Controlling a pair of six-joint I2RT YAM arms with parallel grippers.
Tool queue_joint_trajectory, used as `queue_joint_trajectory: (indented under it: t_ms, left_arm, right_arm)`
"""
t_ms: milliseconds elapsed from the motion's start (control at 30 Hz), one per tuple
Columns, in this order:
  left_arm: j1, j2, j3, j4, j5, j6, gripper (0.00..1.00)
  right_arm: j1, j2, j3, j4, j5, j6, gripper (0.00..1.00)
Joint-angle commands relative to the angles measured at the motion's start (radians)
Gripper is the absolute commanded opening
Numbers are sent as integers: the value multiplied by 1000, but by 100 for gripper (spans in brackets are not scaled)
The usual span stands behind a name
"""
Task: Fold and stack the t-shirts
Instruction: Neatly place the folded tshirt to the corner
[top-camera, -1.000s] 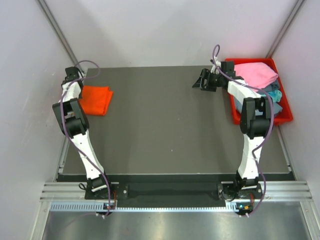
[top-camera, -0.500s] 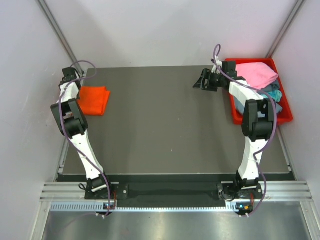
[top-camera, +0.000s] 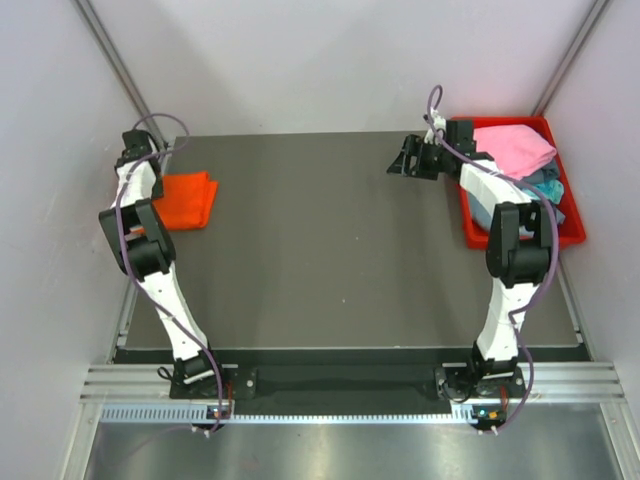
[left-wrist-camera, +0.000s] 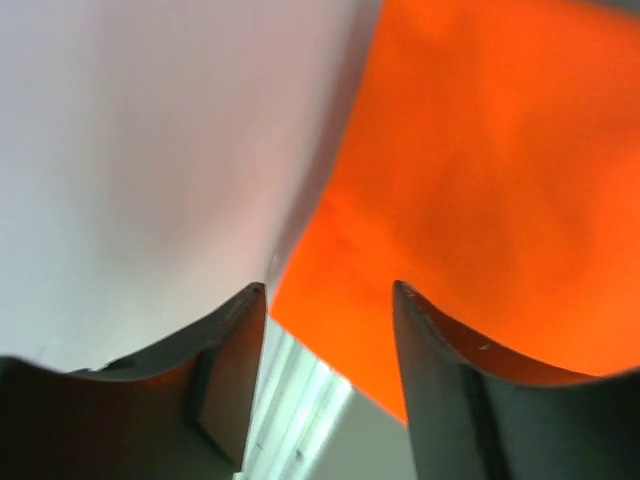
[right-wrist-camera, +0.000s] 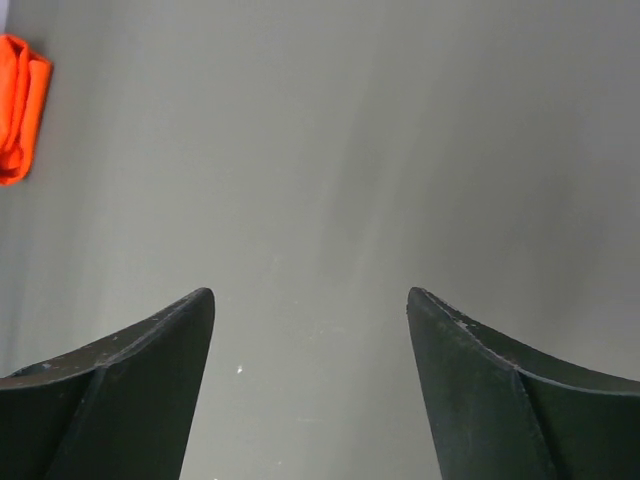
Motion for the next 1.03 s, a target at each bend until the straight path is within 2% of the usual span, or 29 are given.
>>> queue_joint_trajectory:
  t_ms: [0,33,133,167,267,300,400,433,700,833,1000]
  left_arm:
    - [-55,-195,-6,-29,79,-107,60]
    - [-88,-237,-6,-43,120,-134,63]
    - [-163,-318,-14,-54,195,-189,65]
    - [-185,-337,-19,-59,239,-223,65]
    - [-248,-409,-58,-63,348,-294,66]
    - [-265,-426,-92,-60,368,-311,66]
    - [-276,-470,-164,-62,468,-344,69]
    - [-276,-493,-186,-60,483,-345,71]
    - [-280,-630,-420,12,569,-381,71]
    - [-286,-703,-479,38,646,-395,71]
    - [-286,-748,-482,43,689,-391,71]
  right_arm:
    - [7,-98,2,32,64,-58,79]
    - [8,-109,4,20,99,-69,82]
    - [10,-143,11,4,199,-118,98]
    - [13,-157,7,3,232,-141,100]
    - [30,-204,13,-42,461,-174,100]
    - [31,-224,16,-72,587,-173,100]
    - [31,-267,21,-143,731,-207,100]
    - [33,-281,22,-161,749,-214,100]
    - [31,-407,33,-335,835,-233,100]
    - [31,-459,2,-336,849,-239,100]
    - [31,-497,-18,-332,837,-194,100]
